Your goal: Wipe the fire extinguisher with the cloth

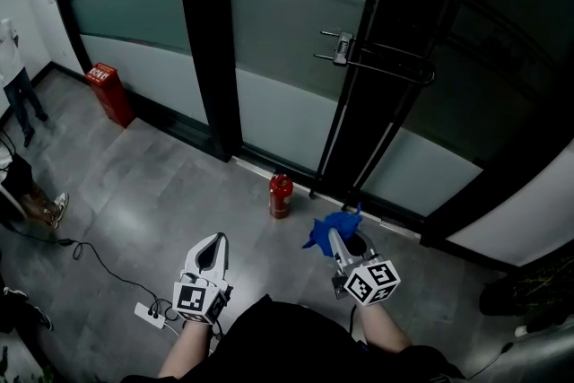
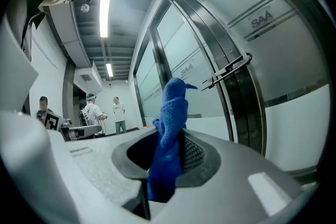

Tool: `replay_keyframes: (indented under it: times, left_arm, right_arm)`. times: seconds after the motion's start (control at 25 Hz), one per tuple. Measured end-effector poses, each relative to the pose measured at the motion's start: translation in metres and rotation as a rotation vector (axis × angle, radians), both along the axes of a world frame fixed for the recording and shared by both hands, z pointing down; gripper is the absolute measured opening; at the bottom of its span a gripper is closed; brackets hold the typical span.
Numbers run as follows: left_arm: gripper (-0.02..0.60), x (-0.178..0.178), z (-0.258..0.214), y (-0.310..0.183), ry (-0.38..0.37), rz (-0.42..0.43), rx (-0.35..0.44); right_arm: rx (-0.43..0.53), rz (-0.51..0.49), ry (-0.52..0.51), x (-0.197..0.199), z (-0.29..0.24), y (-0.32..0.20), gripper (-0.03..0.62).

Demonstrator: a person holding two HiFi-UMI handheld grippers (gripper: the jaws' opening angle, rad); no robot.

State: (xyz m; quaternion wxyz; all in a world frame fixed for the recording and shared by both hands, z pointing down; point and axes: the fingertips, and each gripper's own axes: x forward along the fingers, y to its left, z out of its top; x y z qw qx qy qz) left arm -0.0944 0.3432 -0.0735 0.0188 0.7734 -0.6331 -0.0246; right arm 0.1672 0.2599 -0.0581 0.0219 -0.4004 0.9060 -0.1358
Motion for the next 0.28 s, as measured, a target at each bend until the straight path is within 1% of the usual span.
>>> replay_keyframes:
  times: [0.12, 0.28]
  left_arm:
    - [0.008, -0.004, 0.002, -0.001, -0.005, 0.002, -0.007]
    - [0.008, -0.012, 0.006, -0.001, 0.0, 0.001, -0.033]
  right_arm:
    - [0.015, -0.002, -0.018, -0.002, -0.009, -0.002, 0.087]
    - [0.013, -0.009, -0.016, -0.006, -0.009, -0.001, 0.087]
